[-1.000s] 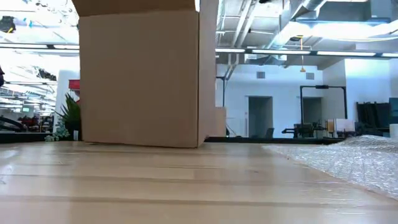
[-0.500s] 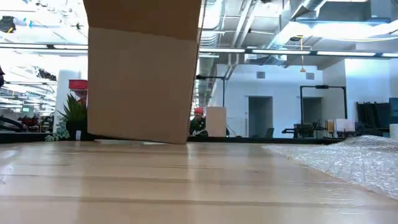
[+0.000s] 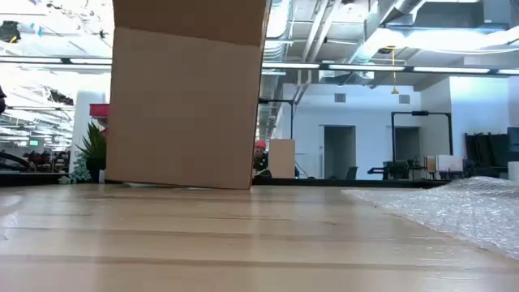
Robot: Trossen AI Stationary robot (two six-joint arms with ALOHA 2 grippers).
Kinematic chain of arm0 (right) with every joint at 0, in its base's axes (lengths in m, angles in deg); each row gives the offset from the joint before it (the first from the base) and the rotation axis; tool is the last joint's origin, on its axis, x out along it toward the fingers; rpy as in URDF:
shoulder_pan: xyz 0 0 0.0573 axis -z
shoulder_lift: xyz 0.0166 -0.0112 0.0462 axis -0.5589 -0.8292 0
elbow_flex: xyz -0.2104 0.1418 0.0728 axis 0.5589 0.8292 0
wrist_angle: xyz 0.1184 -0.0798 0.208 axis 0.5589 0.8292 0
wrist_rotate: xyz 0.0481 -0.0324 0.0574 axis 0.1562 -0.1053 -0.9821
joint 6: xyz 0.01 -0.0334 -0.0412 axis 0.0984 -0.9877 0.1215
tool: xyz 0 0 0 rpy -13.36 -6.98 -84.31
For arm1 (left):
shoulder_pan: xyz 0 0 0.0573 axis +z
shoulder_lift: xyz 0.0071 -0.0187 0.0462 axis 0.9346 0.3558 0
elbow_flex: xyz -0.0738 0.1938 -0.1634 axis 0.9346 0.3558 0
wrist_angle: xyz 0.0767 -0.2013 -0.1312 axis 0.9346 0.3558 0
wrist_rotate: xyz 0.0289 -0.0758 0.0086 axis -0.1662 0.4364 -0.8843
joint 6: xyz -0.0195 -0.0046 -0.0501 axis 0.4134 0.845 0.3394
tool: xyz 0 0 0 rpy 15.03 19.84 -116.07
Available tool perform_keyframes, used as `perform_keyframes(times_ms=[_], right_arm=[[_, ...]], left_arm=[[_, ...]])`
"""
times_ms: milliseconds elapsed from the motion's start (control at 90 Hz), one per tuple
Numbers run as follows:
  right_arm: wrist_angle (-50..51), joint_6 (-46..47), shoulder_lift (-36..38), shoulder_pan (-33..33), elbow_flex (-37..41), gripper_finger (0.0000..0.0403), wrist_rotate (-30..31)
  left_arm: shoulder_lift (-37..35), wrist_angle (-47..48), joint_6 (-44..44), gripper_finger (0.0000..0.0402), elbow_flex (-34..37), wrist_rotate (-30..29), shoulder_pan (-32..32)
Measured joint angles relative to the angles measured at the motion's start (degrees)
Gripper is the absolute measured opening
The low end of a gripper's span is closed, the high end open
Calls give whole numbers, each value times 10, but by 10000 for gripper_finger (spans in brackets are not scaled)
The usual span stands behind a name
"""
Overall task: Wrap mug
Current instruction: Move the box to the top left, then wrap the purple mug with the bubble wrap
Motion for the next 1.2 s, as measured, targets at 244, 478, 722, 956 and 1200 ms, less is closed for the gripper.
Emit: perform_keyframes(times_ms=[244, 478, 722, 956, 1200], right_arm=[[0, 3, 0, -8, 0, 214, 2], [6, 3, 0, -28, 0, 214, 16], [69, 18, 0, -117, 0, 214, 23], [93, -13, 0, -184, 0, 214, 28], [93, -55, 0, -193, 0, 214, 29]], left_arm=[[-2, 1, -12, 119, 16, 11, 0], [-2, 1, -38, 125, -60, 39, -3], [-2, -12, -127, 125, -159, 144, -34], [8, -41, -182, 125, -185, 402, -111], [64, -29, -53, 124, -186, 587, -271]])
